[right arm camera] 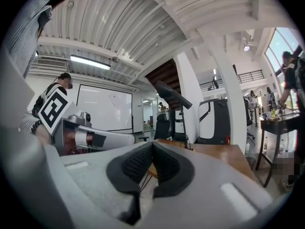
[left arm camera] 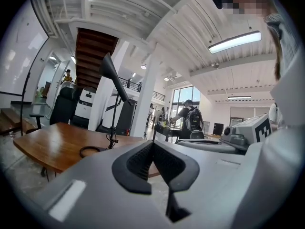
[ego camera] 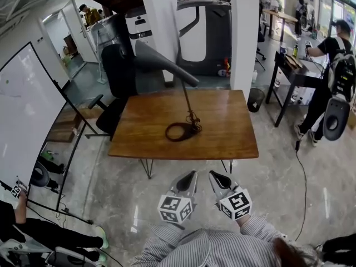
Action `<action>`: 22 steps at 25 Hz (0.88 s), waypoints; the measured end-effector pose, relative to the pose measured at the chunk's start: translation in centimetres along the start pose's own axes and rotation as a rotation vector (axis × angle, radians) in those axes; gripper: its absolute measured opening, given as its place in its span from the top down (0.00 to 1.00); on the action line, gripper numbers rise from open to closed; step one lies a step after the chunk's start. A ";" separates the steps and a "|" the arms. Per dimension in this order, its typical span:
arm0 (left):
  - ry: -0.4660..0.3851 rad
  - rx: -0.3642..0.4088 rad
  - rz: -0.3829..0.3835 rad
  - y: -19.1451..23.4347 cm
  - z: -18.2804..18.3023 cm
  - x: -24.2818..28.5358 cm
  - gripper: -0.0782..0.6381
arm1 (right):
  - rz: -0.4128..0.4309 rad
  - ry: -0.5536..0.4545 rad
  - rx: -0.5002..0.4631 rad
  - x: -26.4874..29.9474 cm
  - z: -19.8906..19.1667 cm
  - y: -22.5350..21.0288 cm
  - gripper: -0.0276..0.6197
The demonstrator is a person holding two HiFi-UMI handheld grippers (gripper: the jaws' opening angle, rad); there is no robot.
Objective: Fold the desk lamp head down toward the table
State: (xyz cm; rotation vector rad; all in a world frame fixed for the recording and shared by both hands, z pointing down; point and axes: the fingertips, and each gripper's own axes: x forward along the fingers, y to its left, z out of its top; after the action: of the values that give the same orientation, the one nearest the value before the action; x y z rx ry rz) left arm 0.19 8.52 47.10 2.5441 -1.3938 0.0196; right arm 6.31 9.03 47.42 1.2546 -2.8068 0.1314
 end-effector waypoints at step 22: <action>-0.133 0.059 -0.014 16.1 9.3 12.7 0.87 | -0.027 -0.031 -0.064 19.6 3.0 -11.0 0.95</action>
State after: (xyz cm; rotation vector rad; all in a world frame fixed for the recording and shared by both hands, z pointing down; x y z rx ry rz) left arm -7.25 -12.34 42.96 2.6467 -1.4424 -0.1142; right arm 1.35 -13.08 46.79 1.2914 -2.7947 0.0208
